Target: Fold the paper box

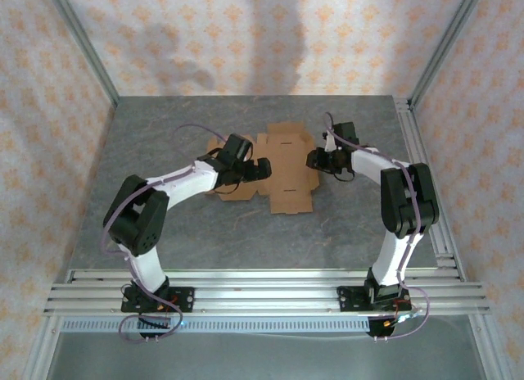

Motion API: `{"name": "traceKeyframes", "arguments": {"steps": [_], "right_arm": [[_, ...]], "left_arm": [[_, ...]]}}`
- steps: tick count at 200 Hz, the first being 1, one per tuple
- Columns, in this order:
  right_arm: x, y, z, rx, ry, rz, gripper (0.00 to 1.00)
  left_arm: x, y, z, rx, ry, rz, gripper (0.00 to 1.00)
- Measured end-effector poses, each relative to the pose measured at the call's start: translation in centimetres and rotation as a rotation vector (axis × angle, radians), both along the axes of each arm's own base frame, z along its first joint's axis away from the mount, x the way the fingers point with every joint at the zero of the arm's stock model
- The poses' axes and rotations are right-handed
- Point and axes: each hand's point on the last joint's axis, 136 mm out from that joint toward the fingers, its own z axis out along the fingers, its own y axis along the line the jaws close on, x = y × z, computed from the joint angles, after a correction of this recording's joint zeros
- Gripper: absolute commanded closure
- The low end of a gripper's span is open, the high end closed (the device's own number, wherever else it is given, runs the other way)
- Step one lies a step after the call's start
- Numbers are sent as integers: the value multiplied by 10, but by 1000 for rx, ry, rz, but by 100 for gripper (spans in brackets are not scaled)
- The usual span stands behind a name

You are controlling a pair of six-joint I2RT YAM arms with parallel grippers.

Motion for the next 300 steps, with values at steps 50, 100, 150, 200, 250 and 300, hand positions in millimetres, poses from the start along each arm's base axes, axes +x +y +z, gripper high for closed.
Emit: {"name": "traceKeyframes", "arguments": {"steps": [50,100,150,200,250,300], "right_arm": [[15,-4,-19,-8,4,-6,59],[27,0,-24,20,5,38,95],[23,10,-19,48,-13,107,100],[18,19,4,25,-97,146,100],[15,19,14,30,-134,145,100],[14,19,14,30,-135,147,100]], "left_arm": [[23,10,10,-38,-26,34,0],[30,22,11,-44,-28,61,0],[35,30,13,-47,-31,78,0],[69,25,54,-90,-121,101,9],[126,14,59,-35,-153,27,11],[146,4,19,84,-79,-160,12]]}}
